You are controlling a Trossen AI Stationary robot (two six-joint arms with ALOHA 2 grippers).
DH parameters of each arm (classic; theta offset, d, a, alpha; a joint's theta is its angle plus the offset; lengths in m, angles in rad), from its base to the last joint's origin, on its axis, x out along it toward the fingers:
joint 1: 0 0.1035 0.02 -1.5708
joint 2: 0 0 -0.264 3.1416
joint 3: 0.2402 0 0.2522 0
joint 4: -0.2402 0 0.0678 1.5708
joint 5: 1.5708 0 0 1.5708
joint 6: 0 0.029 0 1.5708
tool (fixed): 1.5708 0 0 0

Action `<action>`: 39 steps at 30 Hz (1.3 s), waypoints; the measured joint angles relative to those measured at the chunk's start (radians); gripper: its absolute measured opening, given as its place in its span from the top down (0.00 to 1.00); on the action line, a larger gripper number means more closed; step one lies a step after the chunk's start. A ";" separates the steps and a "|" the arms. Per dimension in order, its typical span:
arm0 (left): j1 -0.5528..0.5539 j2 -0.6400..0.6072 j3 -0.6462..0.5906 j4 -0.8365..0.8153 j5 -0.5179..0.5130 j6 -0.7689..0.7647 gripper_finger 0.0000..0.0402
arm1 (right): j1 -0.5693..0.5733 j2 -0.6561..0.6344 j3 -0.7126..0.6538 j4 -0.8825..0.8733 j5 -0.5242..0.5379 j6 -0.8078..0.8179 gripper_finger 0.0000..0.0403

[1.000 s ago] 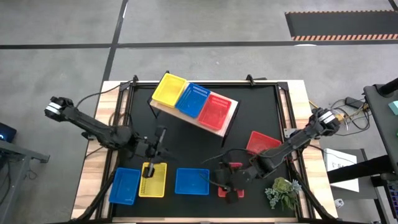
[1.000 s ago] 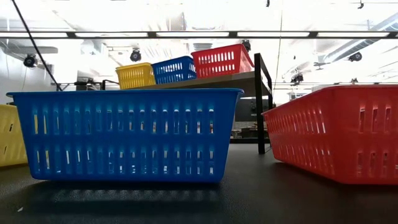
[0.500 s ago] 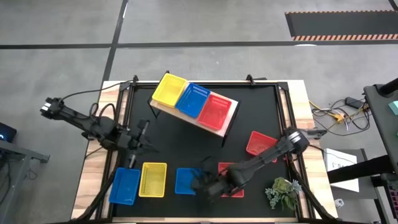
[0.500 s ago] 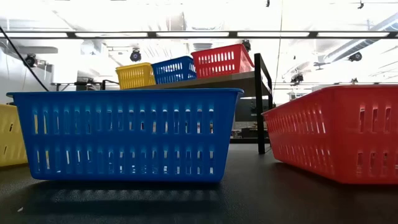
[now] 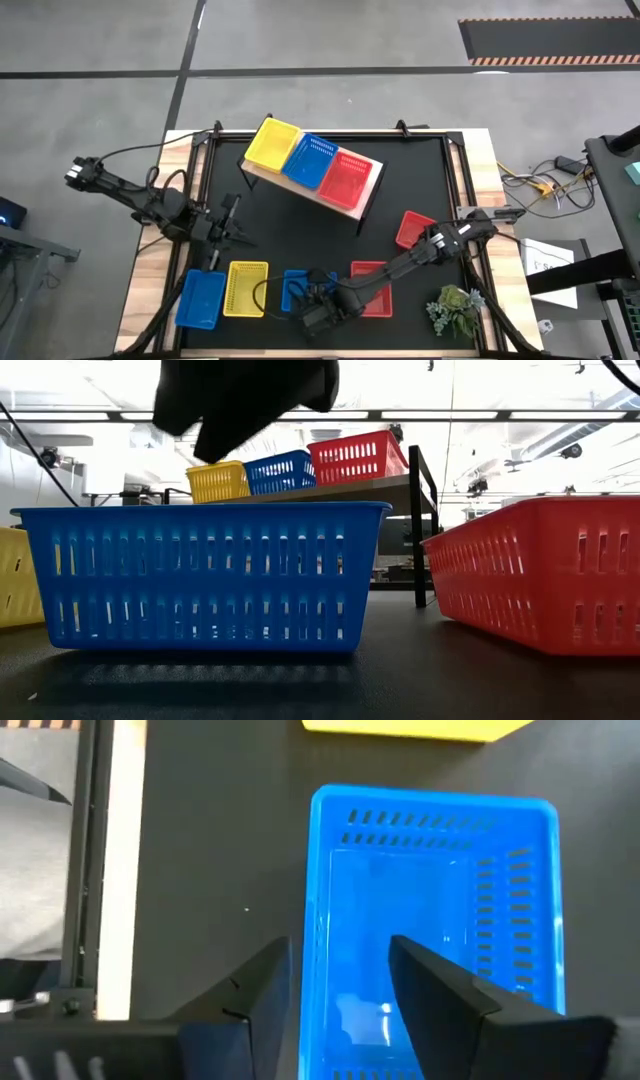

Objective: Stack baskets on shelf by color
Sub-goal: Stack the middle right blue bin on top of the blue bin on the shelf

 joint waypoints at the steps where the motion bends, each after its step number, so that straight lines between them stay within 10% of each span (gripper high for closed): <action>1: 0.000 -0.006 0.000 -0.003 0.000 0.001 1.00 | -0.001 0.003 0.000 -0.001 -0.004 0.000 0.60; 19: 0.001 -0.048 0.000 -0.037 0.000 0.002 1.00 | 0.007 0.086 -0.006 0.031 -0.058 -0.013 0.66; 28: 0.001 -0.051 -0.002 -0.036 -0.001 0.002 1.00 | 0.007 0.085 -0.010 0.021 -0.065 -0.044 0.95; 39: 0.001 -0.077 -0.014 -0.036 -0.001 -0.001 1.00 | 0.031 -0.031 0.006 -0.073 -0.086 -0.298 0.98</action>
